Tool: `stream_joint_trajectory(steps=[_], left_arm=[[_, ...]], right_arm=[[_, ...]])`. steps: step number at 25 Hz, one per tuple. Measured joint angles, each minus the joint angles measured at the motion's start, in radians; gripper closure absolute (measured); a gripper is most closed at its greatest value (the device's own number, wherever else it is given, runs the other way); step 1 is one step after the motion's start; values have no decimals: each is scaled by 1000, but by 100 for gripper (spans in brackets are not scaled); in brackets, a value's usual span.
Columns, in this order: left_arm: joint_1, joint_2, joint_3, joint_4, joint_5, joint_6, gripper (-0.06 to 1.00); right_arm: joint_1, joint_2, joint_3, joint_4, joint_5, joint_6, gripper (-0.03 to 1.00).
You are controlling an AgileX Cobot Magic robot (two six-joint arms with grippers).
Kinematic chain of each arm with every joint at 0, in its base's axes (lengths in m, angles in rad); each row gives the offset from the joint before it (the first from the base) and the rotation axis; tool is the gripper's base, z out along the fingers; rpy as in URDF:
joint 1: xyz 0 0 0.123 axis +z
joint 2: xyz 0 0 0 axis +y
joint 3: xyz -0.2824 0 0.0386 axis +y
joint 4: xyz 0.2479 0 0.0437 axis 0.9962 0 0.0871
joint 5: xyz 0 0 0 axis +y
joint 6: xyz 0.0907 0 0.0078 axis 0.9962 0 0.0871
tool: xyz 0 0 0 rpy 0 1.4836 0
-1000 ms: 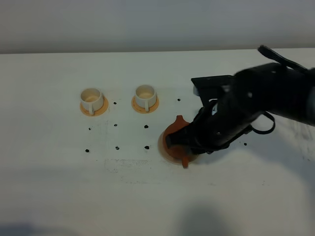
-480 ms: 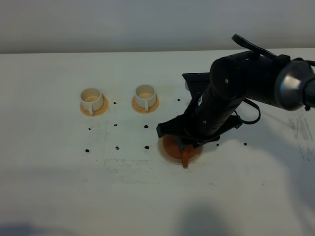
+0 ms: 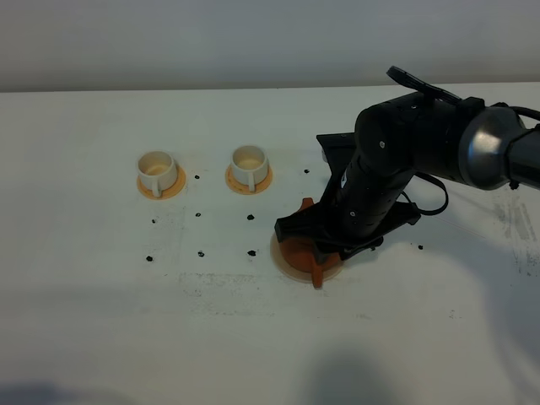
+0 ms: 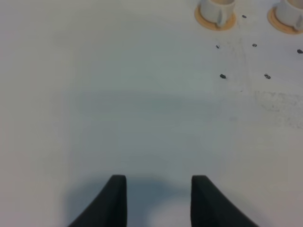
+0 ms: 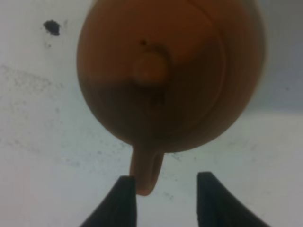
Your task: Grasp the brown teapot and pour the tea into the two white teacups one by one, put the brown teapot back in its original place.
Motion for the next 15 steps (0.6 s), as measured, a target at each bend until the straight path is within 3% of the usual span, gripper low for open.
stream_joint_trajectory(steps=[15], left_arm=[[0,0,0,0,0,-1,63]], right_arm=[[4,11,0,20,-46,2,64]])
